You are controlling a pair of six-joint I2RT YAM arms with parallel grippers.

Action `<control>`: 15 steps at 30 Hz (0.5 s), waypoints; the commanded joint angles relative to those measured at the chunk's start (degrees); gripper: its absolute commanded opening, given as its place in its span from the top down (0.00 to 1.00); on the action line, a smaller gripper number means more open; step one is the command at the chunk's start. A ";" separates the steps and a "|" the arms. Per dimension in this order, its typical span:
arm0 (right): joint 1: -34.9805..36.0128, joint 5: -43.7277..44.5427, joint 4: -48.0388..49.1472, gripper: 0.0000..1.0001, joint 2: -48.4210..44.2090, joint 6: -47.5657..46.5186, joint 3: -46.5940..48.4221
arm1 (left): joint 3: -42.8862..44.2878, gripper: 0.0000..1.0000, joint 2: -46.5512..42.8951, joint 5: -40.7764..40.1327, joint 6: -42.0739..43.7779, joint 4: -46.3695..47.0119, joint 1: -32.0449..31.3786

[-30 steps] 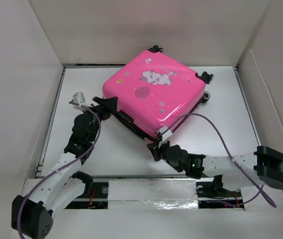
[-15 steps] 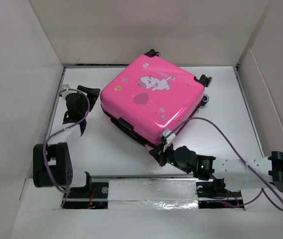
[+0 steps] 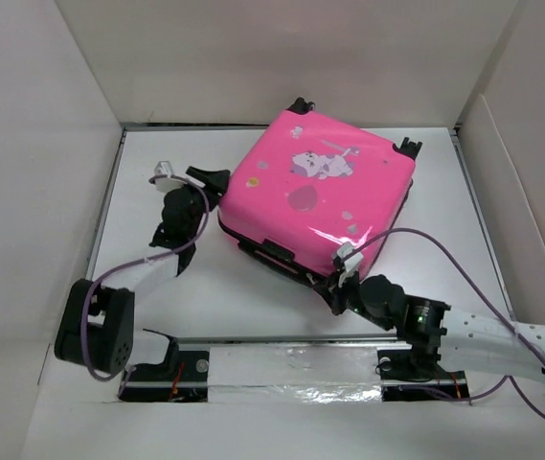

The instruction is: Pack the luggage

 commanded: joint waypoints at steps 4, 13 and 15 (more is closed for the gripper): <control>-4.48 -12.91 3.64 1.00 0.24 -3.89 3.50 | -11.79 0.39 -9.30 3.97 1.64 -3.24 -18.68; 7.20 -21.27 16.05 1.00 25.65 -7.48 18.68 | -14.87 0.39 -13.35 6.17 -1.44 -2.44 -24.50; 9.75 -21.88 15.61 1.00 31.19 -9.67 22.81 | -16.01 0.39 -16.51 5.65 -1.36 -4.11 -24.50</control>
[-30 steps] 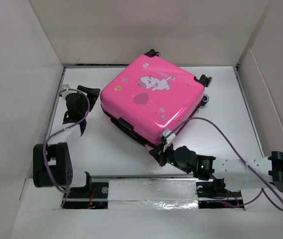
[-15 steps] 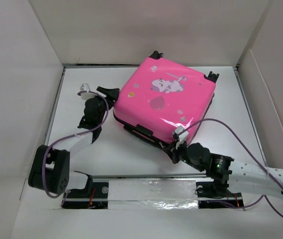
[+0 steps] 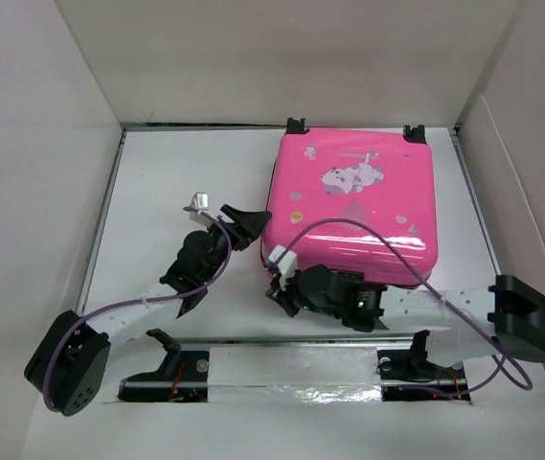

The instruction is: Pack the luggage

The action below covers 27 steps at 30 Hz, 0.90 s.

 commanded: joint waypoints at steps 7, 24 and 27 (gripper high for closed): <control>6.51 -12.79 14.45 1.00 10.85 -5.88 12.48 | -6.67 0.39 -7.02 4.61 0.36 -7.43 -3.24; -51.27 -1.71 -7.35 0.97 -25.99 -0.96 3.59 | 8.48 0.22 0.11 1.27 10.12 -11.92 5.46; -69.75 -6.10 -4.99 0.36 -22.56 1.59 5.61 | 4.69 0.22 -2.53 0.38 10.21 -11.83 6.08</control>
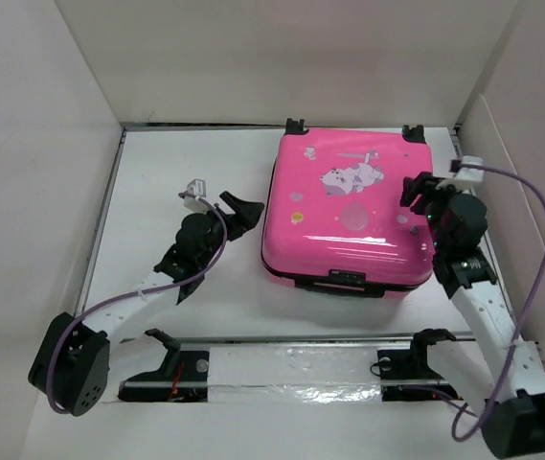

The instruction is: Pack the luggage

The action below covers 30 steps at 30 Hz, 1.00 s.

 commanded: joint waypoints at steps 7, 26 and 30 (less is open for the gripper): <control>-27.99 -36.61 5.77 0.00 16.59 7.63 3.35 | -6.49 0.22 -4.05 4.31 2.37 3.43 0.42; -0.66 -63.23 20.12 0.00 56.66 13.45 30.92 | -14.57 0.25 -4.57 8.46 -6.60 15.48 -11.78; 0.14 -59.54 9.65 0.00 58.96 8.08 40.69 | -14.75 0.25 -7.21 5.11 -5.81 12.94 -14.00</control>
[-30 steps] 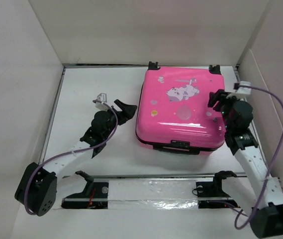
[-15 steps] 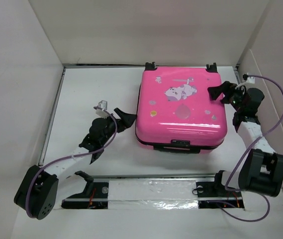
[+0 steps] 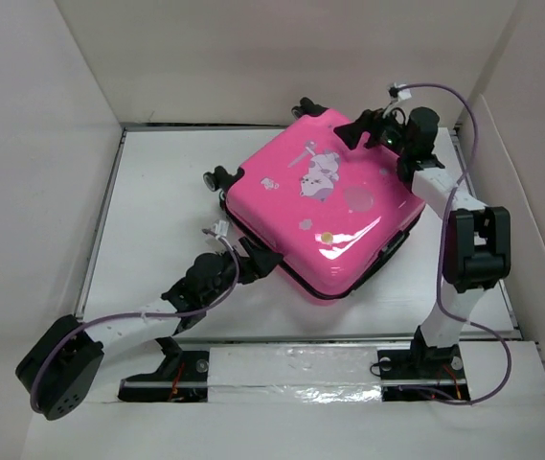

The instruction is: Pack the luggage

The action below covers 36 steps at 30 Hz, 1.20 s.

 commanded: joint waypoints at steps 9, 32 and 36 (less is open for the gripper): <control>2.83 -7.51 -15.96 0.00 -7.74 -1.39 7.91 | 11.03 0.16 -16.55 -10.68 7.22 -12.54 4.23; 34.72 49.53 -44.08 1.00 -96.27 8.71 -58.81 | 6.39 0.80 -20.34 10.65 10.02 -9.31 14.38; 34.73 46.12 -38.04 1.00 -86.80 8.10 -59.86 | 9.36 0.96 -16.04 8.25 16.53 -7.19 0.67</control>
